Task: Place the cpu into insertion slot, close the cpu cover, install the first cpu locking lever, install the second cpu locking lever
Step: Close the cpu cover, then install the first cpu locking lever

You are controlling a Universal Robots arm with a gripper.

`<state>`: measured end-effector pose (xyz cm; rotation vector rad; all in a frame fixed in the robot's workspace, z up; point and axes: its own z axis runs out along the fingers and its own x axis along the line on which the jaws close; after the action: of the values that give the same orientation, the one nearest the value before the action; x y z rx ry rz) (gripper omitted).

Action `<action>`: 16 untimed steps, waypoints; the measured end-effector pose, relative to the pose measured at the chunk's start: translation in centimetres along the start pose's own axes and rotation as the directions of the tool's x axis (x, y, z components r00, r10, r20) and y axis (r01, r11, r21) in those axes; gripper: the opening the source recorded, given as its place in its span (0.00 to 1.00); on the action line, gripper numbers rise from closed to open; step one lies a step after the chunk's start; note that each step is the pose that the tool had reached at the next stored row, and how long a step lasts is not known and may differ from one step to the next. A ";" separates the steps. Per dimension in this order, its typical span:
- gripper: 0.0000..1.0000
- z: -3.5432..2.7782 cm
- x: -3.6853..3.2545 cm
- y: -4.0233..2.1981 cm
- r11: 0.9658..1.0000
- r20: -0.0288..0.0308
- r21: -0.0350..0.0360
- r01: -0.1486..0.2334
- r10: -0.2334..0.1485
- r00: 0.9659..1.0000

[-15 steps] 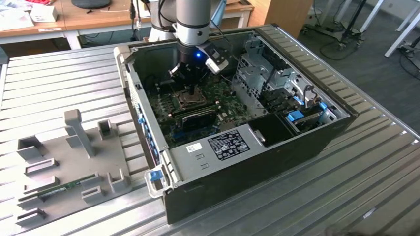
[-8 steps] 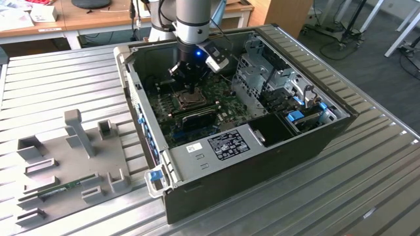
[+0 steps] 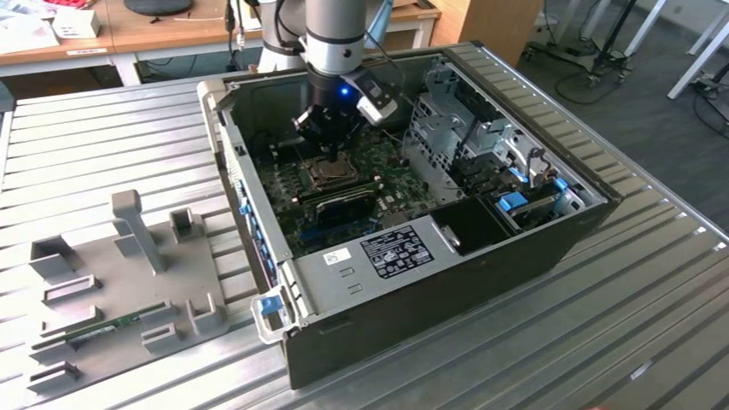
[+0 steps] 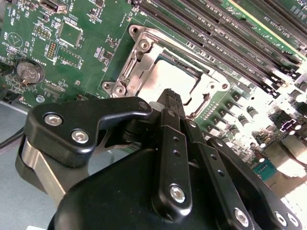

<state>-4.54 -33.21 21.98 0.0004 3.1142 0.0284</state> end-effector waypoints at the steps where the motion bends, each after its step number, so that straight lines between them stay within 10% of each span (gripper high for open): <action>1: 0.11 -0.05 0.00 0.01 1.000 0.000 0.000 0.000 0.000 1.000; 16: 0.11 -0.29 -0.01 0.01 1.000 0.000 0.000 0.000 0.000 1.000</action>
<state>-4.53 -33.20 22.27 0.0004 3.1141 0.0288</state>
